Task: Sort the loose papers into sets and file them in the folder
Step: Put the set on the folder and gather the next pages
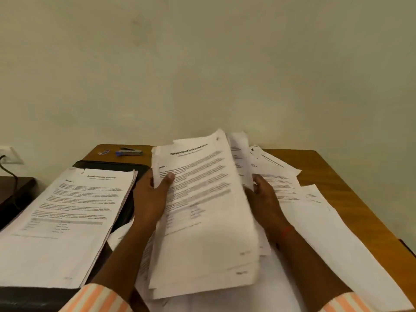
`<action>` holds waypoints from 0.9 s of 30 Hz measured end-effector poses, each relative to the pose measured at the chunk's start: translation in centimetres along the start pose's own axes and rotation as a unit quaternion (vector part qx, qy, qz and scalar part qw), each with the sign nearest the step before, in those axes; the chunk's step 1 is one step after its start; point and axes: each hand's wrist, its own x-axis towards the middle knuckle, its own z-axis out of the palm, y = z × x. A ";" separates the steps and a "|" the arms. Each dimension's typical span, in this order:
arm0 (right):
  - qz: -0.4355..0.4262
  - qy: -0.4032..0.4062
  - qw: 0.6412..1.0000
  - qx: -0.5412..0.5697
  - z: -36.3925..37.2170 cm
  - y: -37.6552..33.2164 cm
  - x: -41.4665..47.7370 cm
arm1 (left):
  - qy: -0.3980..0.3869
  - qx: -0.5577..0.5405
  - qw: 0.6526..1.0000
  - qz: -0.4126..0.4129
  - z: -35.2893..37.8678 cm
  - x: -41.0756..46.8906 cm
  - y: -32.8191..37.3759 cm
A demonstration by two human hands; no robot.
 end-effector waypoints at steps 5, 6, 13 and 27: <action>-0.018 -0.048 0.998 -0.039 0.8 0.0 -0.9 | -0.016 0.024 0.997 -0.075 0.3 0.4 -0.6; -0.011 -0.055 0.998 -0.026 0.7 0.1 -0.9 | -0.025 0.014 0.995 -0.093 0.4 0.5 -0.6; 0.052 -0.094 0.989 0.100 0.1 0.2 -0.4 | 0.036 -0.109 0.991 -0.068 -0.4 0.5 0.1; -0.108 -0.048 0.993 -0.029 0.6 -0.1 -1.0 | 0.050 -0.105 0.975 0.192 -0.1 -3.7 7.5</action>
